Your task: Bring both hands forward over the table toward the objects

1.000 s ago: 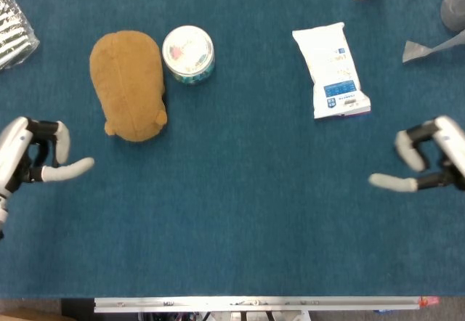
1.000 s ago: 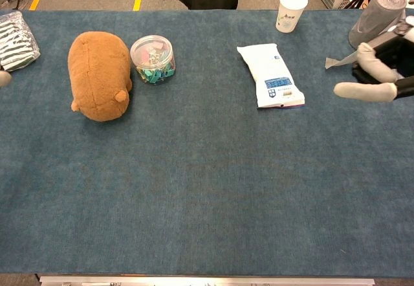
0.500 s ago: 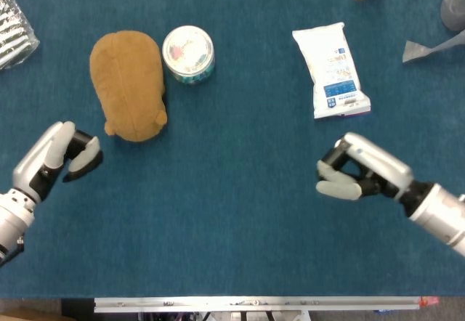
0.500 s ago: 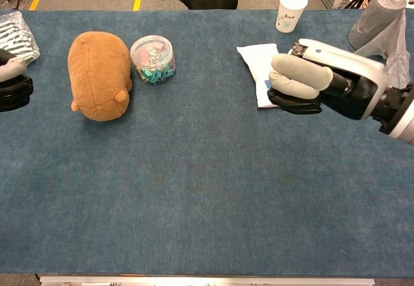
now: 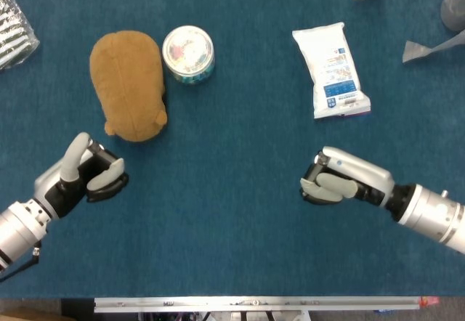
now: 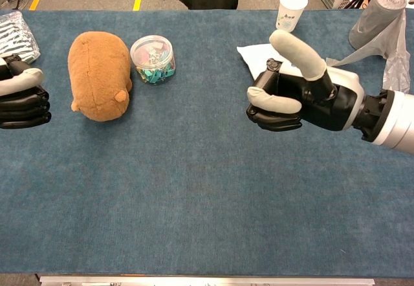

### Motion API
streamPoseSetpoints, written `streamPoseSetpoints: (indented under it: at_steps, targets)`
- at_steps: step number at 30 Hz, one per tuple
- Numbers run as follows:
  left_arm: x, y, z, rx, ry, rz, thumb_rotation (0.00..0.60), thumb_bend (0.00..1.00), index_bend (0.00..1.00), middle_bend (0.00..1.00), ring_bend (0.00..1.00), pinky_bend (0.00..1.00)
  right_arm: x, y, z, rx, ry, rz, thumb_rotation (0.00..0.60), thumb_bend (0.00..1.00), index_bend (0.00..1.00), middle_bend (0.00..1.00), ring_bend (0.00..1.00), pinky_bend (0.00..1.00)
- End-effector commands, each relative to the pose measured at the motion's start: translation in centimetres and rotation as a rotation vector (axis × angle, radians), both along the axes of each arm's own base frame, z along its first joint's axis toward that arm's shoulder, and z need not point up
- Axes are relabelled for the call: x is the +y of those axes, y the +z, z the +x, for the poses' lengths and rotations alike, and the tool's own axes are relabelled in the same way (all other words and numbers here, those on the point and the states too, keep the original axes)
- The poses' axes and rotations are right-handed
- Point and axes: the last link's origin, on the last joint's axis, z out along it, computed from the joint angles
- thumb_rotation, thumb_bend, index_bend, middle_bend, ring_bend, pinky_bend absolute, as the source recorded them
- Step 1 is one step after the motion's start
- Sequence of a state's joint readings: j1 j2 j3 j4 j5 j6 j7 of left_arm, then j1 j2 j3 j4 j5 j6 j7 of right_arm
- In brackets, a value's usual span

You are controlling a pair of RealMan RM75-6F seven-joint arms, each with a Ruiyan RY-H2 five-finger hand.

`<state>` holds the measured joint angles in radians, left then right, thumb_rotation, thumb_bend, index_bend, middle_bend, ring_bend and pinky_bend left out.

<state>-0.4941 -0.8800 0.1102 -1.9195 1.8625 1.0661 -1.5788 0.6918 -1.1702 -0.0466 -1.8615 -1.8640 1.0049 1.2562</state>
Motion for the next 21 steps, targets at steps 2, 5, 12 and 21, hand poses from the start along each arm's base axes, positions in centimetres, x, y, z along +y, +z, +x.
streamPoseSetpoints:
  at_steps: [2,5,12,21]
  targets:
    - [-0.35,0.43,0.24,-0.045,-0.046,-0.008,0.0,0.0,1.0,1.0,1.0,1.0,-0.3,0.24,-0.28,-0.032,0.012,0.009,0.067,0.0,1.0,1.0,1.0,1.0]
    - [-0.47,0.61,0.31,-0.073,-0.056,-0.001,0.0,0.0,1.0,1.0,1.0,1.0,-0.42,0.53,-0.43,-0.05,0.009,-0.001,0.067,0.0,1.0,1.0,1.0,1.0]
    - [-0.42,0.61,-0.16,-0.089,-0.049,0.002,0.0,0.0,1.0,1.0,1.0,1.0,-0.35,0.86,-0.52,-0.082,0.009,0.001,0.066,0.0,1.0,1.0,1.0,1.0]
    - [-0.61,0.85,-0.11,-0.1,-0.056,-0.001,0.0,0.0,1.0,1.0,1.0,1.0,-0.17,1.07,-0.18,-0.113,0.02,0.029,0.064,0.0,1.0,1.0,1.0,1.0]
